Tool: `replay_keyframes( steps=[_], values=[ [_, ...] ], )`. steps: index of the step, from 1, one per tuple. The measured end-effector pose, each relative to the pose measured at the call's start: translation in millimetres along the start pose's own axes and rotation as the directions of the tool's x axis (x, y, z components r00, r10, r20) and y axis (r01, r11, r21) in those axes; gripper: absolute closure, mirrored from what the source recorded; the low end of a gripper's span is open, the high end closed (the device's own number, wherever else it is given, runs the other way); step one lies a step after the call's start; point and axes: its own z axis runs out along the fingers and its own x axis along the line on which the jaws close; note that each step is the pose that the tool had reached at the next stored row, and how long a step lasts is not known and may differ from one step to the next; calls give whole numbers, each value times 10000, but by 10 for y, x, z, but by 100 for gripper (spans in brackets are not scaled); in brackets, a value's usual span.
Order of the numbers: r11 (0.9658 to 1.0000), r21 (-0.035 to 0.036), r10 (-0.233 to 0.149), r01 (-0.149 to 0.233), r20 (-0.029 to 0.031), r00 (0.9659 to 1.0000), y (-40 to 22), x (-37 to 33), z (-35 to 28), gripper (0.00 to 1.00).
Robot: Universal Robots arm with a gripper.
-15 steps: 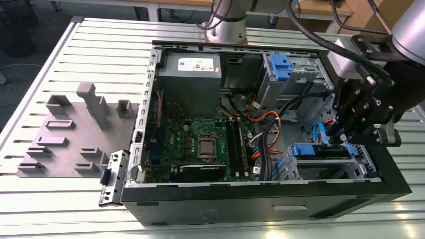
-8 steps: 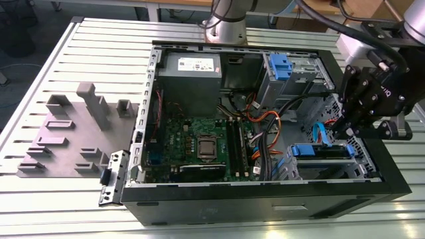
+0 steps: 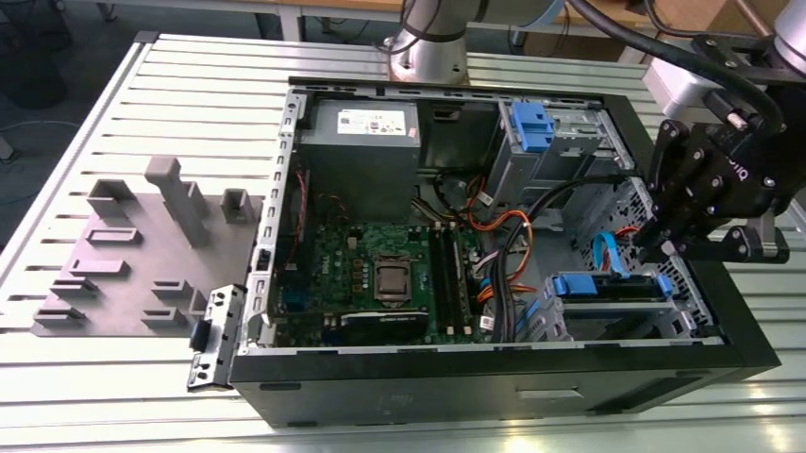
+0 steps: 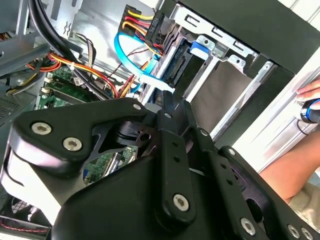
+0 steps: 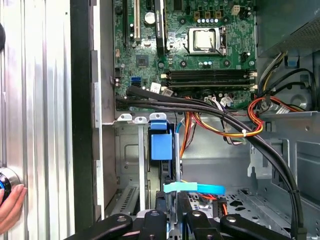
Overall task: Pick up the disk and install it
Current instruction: 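Insert the first disk wire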
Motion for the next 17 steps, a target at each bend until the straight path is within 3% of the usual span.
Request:
replay_keyframes(
  steps=[13, 17],
  values=[
    [10000, 0, 0, 0, 2, 10000, -292, -11, 13, 76],
    [10000, 0, 0, 0, 2, 10000, -321, -13, 16, 76]
  ],
)
